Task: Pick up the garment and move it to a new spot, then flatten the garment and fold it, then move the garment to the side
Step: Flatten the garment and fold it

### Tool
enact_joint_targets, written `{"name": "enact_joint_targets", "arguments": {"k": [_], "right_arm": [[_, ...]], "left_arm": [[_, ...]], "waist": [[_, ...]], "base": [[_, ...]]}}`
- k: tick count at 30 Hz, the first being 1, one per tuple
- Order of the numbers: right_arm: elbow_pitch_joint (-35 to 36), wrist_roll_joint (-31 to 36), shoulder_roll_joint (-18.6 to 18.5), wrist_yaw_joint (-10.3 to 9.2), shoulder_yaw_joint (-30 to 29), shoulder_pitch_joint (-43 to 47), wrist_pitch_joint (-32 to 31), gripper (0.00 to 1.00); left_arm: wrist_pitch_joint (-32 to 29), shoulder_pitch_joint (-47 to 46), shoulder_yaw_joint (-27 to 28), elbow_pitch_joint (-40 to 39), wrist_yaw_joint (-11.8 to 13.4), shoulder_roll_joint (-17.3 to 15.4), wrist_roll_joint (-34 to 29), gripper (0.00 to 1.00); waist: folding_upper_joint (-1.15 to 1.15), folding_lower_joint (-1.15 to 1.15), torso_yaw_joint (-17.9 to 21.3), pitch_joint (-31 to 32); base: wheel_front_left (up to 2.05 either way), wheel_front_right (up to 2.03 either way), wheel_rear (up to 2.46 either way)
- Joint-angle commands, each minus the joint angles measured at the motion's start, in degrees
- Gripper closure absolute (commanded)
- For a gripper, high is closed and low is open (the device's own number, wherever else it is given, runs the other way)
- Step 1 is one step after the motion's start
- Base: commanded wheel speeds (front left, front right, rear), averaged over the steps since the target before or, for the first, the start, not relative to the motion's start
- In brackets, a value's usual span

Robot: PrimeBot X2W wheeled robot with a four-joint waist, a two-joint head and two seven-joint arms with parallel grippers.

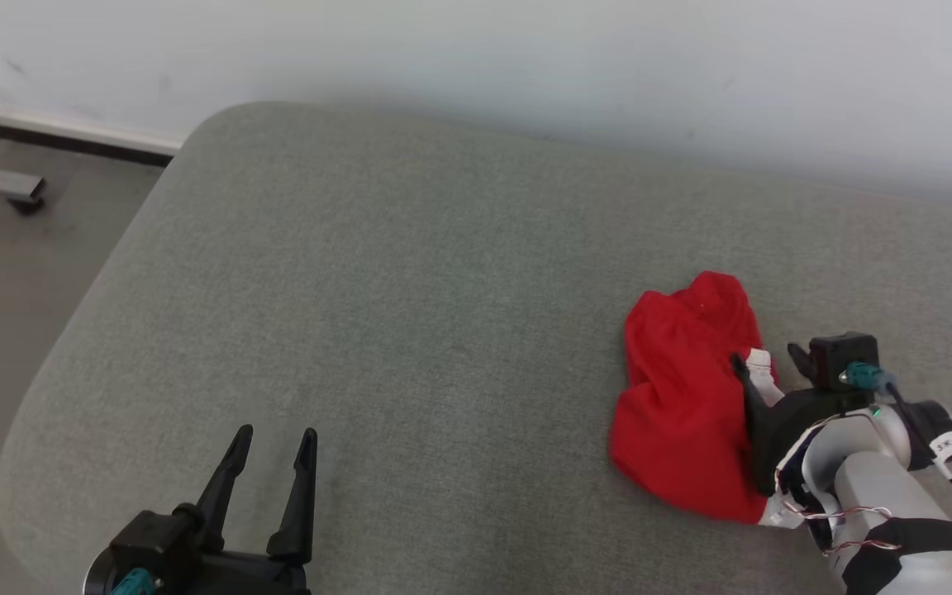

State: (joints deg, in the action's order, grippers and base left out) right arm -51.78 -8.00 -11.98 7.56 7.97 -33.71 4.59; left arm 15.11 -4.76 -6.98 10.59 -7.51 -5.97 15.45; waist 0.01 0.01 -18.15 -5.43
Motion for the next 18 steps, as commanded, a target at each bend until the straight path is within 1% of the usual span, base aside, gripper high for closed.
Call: {"name": "enact_joint_targets", "arguments": {"k": [1,7,8,9,10,14,18], "right_arm": [[-2.0,-0.58,0.32,-0.17,0.59,-0.77,0.04,0.0],[-9.48,-2.75,1.76,-0.17,2.08,-2.63,0.76,0.0],[-9.86,-3.02,1.91,-0.17,2.51,-2.88,1.86,0.45],[-10.21,-3.3,2.01,-0.17,3.0,-3.11,2.95,0.68],[-10.54,-3.72,1.98,-0.17,3.38,-3.37,4.08,1.0],[-11.7,-4.52,1.09,-0.17,4.6,-3.7,7.69,1.0],[-11.78,-5.4,-1.12,-0.17,4.69,-3.59,9.65,1.0]], "left_arm": [[0.03,-0.82,-0.06,0.16,0.1,-0.11,0.26,0.0],[0.03,-1.31,0.12,0.47,0.09,-0.35,0.56,0.0],[0.03,-1.48,0.14,0.52,0.1,-0.42,0.5,0.0],[0.03,-1.56,0.22,0.54,0.1,-0.46,0.42,0.0],[0.03,-1.49,0.27,0.53,0.1,-0.48,0.35,0.0],[0.03,-0.51,0.29,0.85,0.1,-0.54,-0.12,0.0],[0.03,0.82,0.45,1.06,0.1,-0.19,-0.62,0.0]], "waist": [[-0.01,-0.01,-2.35,-2.49],[-0.01,-0.01,-2.11,-2.9],[-0.01,-0.01,-1.96,-2.79],[-0.01,-0.01,-1.76,-2.64],[-0.01,-0.01,-1.51,-2.42],[-0.01,-0.01,-0.25,-0.54],[-0.01,-0.01,1.13,1.97]], "base": [[0.0,0.0,0.0],[0.0,0.0,0.0],[0.0,0.0,0.0],[0.0,0.0,0.0],[0.0,0.0,0.0],[0.0,0.0,0.0],[0.0,0.0,0.0]]}}
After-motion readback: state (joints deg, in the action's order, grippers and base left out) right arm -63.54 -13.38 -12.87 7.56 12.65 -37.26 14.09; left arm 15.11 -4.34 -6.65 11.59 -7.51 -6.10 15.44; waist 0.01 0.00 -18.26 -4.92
